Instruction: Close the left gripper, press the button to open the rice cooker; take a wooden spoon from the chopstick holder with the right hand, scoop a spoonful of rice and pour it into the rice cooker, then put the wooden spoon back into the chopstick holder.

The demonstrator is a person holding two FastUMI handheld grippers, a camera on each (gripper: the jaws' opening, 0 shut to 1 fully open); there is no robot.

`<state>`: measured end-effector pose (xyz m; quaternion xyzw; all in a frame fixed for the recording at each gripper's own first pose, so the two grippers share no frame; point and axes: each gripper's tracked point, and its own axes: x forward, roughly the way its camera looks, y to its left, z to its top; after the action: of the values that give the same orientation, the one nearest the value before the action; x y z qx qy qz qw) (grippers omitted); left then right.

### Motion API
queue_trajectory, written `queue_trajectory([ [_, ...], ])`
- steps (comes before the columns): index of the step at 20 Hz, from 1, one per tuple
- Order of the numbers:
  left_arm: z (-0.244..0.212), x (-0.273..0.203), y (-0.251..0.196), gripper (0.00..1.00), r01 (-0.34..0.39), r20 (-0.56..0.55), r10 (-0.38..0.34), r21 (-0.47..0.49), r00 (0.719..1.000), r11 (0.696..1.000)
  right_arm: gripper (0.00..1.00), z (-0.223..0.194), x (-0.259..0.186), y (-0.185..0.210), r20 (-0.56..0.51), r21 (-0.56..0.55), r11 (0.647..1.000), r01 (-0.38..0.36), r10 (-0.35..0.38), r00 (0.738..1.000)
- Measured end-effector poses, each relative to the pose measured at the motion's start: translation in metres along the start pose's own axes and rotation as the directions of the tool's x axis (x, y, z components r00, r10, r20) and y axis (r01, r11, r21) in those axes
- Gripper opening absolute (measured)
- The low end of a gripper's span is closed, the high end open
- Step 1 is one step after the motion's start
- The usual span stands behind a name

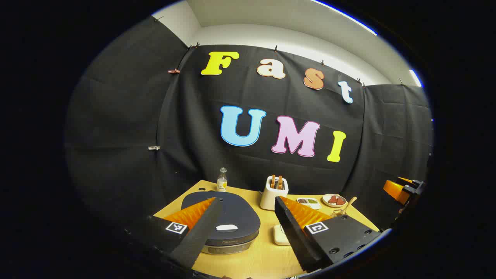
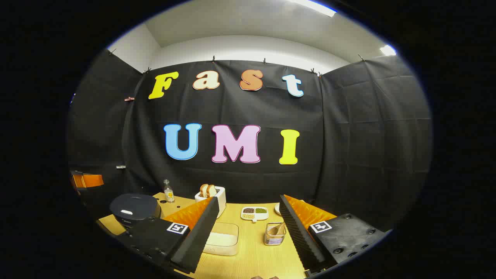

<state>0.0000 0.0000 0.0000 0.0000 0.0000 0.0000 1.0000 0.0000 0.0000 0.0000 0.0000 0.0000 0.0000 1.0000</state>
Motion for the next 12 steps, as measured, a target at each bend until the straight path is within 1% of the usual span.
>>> queue_trajectory([
  [3,-0.0005,0.0010,0.0050,0.95,-0.016,0.003,0.016,0.021,1.000,1.000,0.98,-0.0019,0.0010,0.0019,-0.004,0.005,1.000,0.000,0.000,1.000],
  [12,-0.0065,0.0016,0.0022,0.95,0.003,-0.005,-0.003,0.041,1.000,0.999,0.98,-0.0066,-0.0027,-0.0006,-0.015,0.019,1.000,0.018,-0.017,1.000],
])
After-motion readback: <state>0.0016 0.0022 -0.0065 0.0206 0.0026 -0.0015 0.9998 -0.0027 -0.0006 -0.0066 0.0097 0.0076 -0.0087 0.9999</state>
